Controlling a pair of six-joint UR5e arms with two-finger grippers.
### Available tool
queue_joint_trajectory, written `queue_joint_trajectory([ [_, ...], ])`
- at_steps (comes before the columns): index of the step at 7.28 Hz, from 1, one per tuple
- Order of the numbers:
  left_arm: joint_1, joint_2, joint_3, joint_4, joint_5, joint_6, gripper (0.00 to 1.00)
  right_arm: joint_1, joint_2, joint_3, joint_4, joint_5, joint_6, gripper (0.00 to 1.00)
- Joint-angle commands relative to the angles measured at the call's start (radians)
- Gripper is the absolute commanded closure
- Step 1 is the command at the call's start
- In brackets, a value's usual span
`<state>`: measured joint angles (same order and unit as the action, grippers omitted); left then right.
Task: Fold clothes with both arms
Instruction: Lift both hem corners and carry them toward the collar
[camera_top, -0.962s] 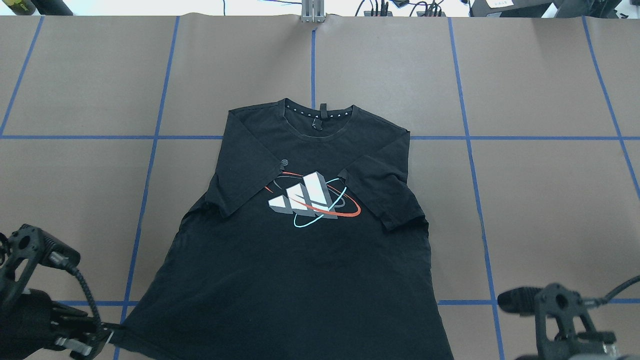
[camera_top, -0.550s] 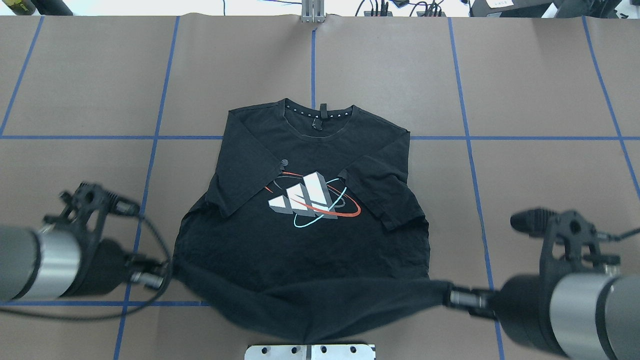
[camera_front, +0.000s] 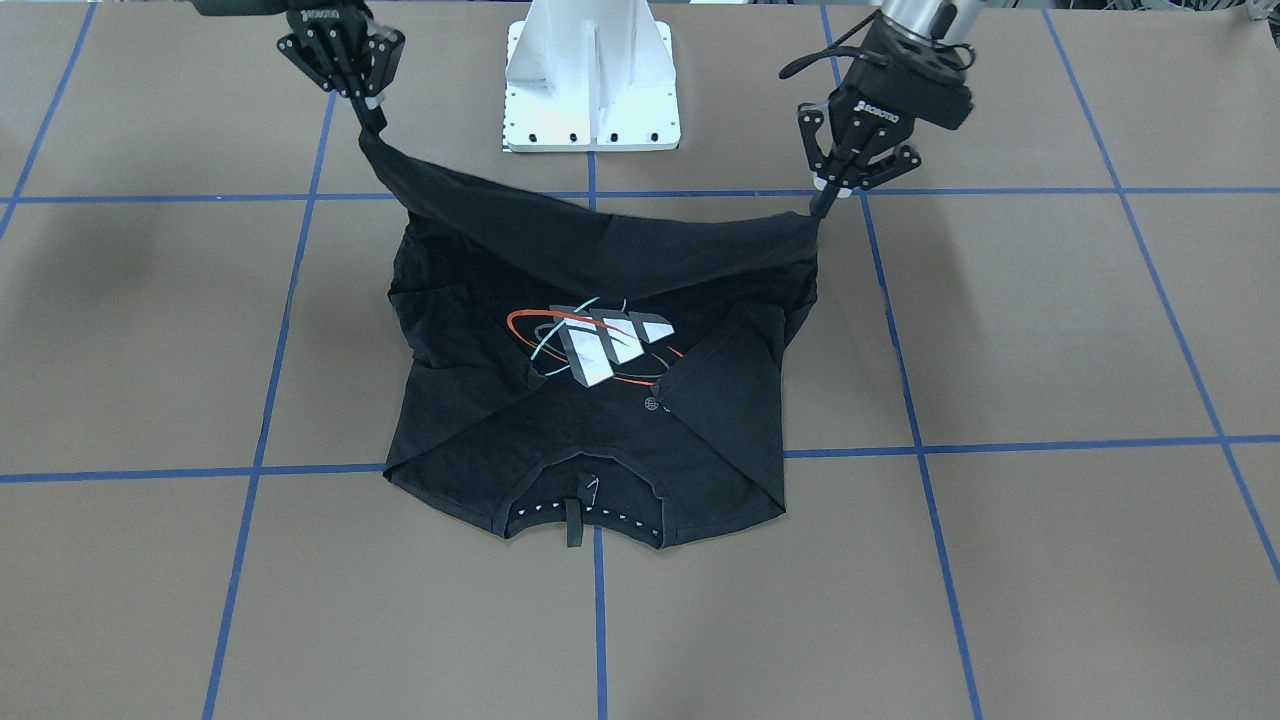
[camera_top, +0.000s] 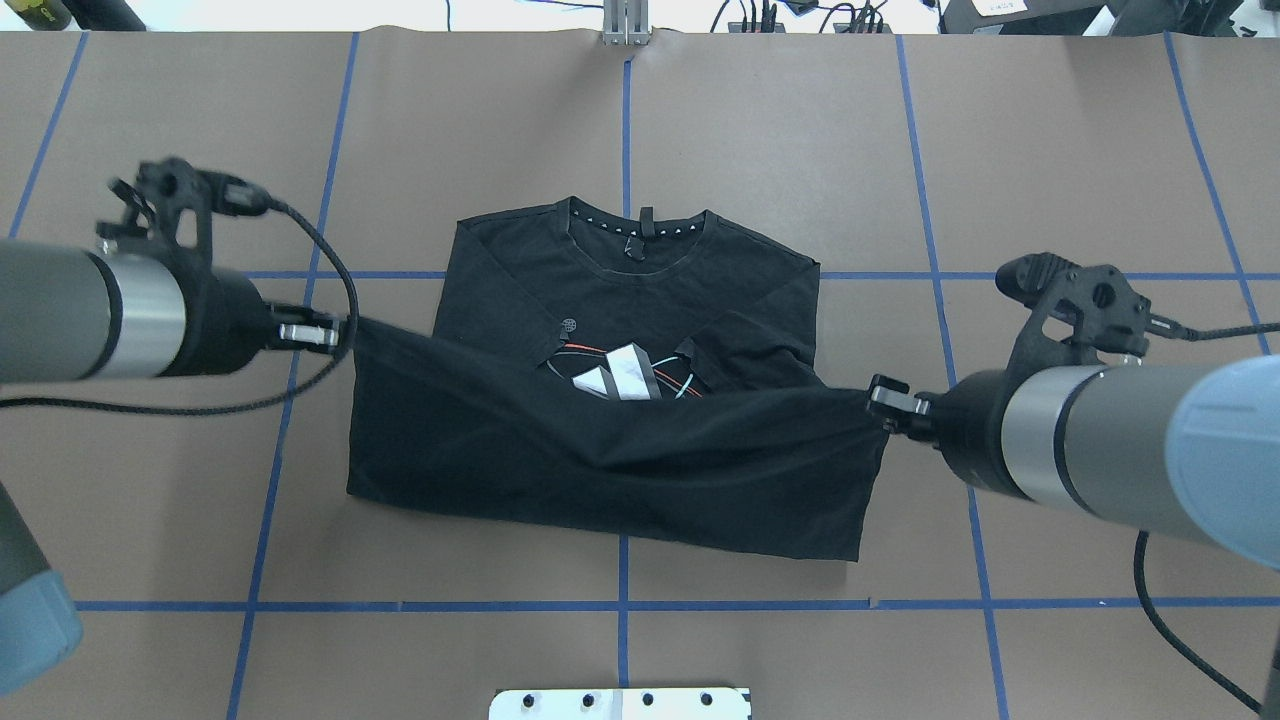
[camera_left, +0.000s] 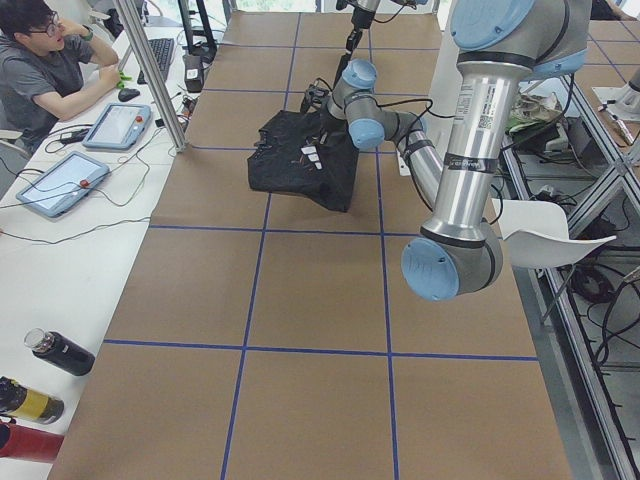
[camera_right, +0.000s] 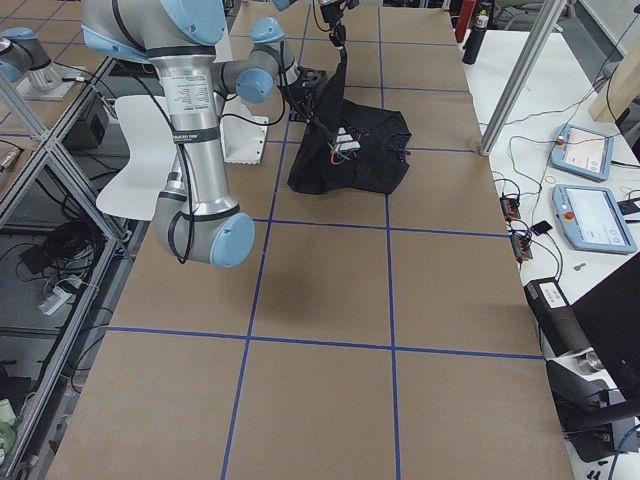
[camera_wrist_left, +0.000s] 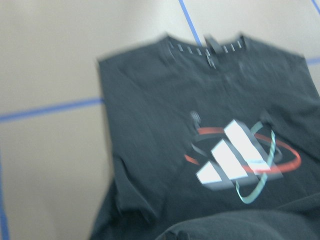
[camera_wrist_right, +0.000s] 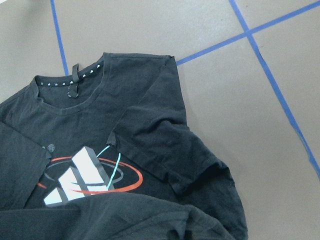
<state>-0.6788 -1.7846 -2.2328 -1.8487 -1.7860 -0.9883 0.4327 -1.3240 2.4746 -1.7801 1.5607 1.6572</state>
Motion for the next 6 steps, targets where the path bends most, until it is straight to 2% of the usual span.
queue_joint_trajectory([
  [1, -0.073, -0.059, 0.004, 0.002, -0.001, 0.004, 1.00, 0.059, 0.023, -0.022, -0.001, -0.016, -0.004, 1.00],
  [2, -0.097, -0.065, 0.021, 0.000, 0.000, 0.004, 1.00, 0.089, 0.035, -0.039, -0.001, -0.016, -0.005, 1.00],
  [4, -0.114, -0.198, 0.204, -0.006, 0.010, 0.008, 1.00, 0.153, 0.147, -0.190, 0.002, -0.018, -0.011, 1.00],
  [6, -0.114, -0.301, 0.382, -0.018, 0.066, 0.010, 1.00, 0.205, 0.155, -0.261, 0.010, -0.016, -0.094, 1.00],
])
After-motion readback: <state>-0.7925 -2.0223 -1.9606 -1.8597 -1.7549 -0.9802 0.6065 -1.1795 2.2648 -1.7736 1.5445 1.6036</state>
